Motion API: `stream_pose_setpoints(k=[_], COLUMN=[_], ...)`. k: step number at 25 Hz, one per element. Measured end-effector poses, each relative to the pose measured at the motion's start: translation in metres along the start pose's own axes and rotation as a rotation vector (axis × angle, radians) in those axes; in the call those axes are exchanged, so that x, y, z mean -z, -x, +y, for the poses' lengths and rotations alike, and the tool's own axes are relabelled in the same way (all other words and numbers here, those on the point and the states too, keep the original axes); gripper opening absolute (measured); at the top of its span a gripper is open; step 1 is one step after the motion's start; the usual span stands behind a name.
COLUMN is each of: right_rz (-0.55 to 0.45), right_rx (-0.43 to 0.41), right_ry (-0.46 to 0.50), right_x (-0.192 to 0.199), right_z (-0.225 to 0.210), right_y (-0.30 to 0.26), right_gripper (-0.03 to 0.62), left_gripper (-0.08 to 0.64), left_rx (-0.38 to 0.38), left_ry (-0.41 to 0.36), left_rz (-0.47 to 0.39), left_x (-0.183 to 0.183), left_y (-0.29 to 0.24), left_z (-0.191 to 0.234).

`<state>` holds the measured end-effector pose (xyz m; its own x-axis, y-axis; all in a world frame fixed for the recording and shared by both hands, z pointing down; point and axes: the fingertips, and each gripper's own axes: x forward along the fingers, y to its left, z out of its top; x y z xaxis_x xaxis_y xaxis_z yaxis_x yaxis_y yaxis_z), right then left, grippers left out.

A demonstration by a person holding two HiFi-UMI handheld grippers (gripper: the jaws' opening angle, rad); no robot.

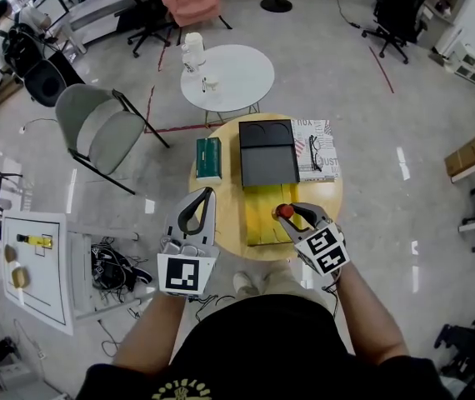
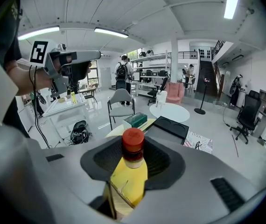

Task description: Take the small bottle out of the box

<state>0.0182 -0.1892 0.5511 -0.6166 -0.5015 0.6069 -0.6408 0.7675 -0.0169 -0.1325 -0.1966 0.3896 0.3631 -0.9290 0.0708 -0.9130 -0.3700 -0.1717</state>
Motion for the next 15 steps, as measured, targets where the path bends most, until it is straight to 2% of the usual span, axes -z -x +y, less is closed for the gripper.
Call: stream_pose_setpoints(k=[15], right_rz=[-0.068], right_rx=[0.018], right_ry=[-0.001], right_x=[-0.044], right_z=[-0.001], right_y=[0.034], right_gripper=[0.152], left_gripper=[0.014], left_rx=[0.026], left_ry=[0.024], left_rz=[-0.002], left_x=[-0.009], left_y=[-0.003], left_z=[-0.006])
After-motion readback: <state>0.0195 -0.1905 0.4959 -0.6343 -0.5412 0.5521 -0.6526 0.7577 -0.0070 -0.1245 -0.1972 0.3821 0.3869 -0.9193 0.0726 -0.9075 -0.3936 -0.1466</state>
